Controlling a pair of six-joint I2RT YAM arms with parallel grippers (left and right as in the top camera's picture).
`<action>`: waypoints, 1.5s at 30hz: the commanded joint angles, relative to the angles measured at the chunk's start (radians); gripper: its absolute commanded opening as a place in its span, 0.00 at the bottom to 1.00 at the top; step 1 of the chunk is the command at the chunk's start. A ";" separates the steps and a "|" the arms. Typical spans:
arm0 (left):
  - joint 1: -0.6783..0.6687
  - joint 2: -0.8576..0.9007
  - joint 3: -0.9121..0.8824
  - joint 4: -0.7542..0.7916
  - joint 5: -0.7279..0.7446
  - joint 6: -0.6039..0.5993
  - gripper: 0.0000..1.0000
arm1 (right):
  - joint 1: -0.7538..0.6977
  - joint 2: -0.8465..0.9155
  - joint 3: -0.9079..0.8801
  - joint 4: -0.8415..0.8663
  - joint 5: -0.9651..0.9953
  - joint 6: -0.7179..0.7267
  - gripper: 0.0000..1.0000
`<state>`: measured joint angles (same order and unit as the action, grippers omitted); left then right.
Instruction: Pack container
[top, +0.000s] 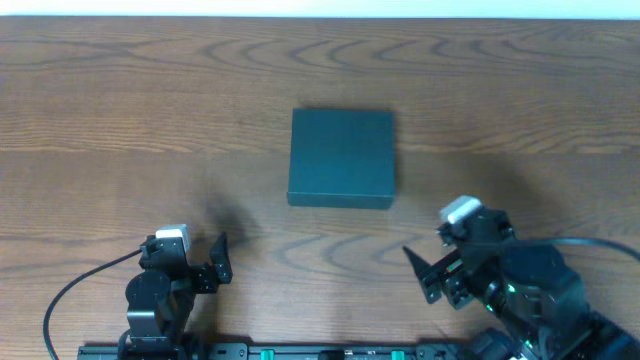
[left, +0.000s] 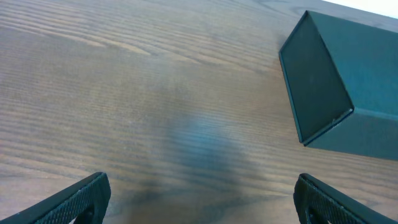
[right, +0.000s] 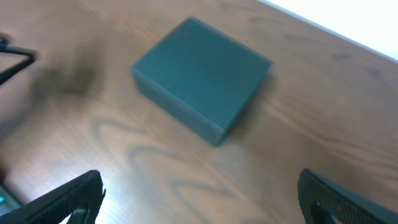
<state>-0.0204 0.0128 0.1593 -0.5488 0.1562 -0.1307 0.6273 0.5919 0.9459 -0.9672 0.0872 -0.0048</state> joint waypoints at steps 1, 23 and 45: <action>0.005 -0.008 -0.012 0.003 -0.010 0.011 0.95 | -0.094 -0.110 -0.174 0.087 0.010 -0.034 0.99; 0.005 -0.008 -0.012 0.003 -0.010 0.011 0.95 | -0.273 -0.586 -0.793 0.370 -0.111 -0.034 0.99; 0.005 -0.008 -0.012 0.003 -0.010 0.011 0.95 | -0.273 -0.586 -0.793 0.370 -0.111 -0.034 0.99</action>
<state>-0.0204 0.0109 0.1585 -0.5491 0.1524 -0.1303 0.3649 0.0147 0.1600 -0.6006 -0.0196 -0.0231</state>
